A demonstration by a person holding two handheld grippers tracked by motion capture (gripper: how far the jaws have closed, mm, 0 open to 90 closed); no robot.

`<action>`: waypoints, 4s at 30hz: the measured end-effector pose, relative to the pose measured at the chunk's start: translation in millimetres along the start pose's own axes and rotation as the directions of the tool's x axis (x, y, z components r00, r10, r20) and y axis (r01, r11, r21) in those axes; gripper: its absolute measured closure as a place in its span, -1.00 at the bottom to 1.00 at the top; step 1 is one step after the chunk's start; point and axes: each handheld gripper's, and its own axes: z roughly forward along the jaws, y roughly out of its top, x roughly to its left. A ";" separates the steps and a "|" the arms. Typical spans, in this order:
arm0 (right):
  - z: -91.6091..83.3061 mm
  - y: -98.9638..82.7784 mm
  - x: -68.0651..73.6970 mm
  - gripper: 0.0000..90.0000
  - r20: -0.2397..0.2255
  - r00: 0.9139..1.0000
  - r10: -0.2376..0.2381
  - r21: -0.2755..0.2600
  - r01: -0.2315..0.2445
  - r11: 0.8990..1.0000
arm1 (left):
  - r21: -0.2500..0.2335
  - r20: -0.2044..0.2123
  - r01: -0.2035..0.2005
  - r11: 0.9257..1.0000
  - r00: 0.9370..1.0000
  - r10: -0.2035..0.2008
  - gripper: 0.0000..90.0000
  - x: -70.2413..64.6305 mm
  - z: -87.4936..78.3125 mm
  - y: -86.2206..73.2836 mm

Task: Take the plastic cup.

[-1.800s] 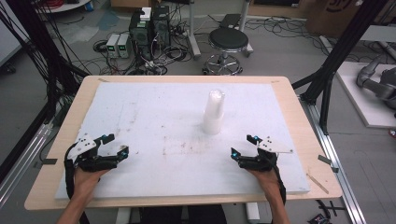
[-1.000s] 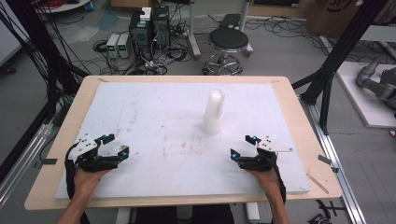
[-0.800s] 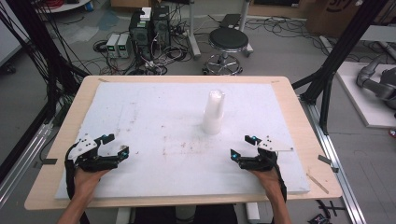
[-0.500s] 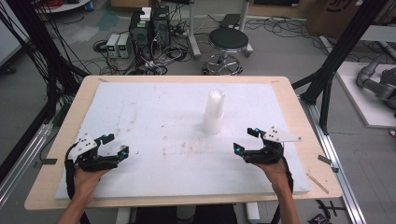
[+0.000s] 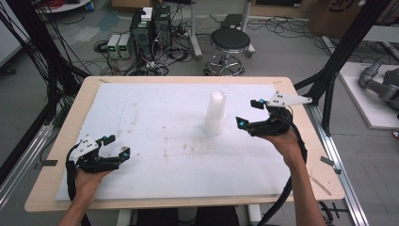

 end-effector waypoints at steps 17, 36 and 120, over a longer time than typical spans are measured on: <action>49.7 61.3 -25.1 -0.67 -0.083 0.995 -0.047 0.192 0.062 0.980 | 0.012 0.005 0.014 1.000 1.000 -0.014 -0.69 1.0 1.6 0.4; 112.0 55.8 -29.3 -0.67 -0.100 0.993 -0.058 0.350 0.089 0.932 | 0.015 0.005 0.016 1.000 1.000 -0.016 -0.69 1.3 1.7 0.6; 65.8 146.3 -11.4 -0.06 -0.009 0.996 -0.092 0.239 0.091 0.967 | 0.012 -0.001 0.032 0.999 0.999 -0.032 -0.69 2.4 2.0 0.5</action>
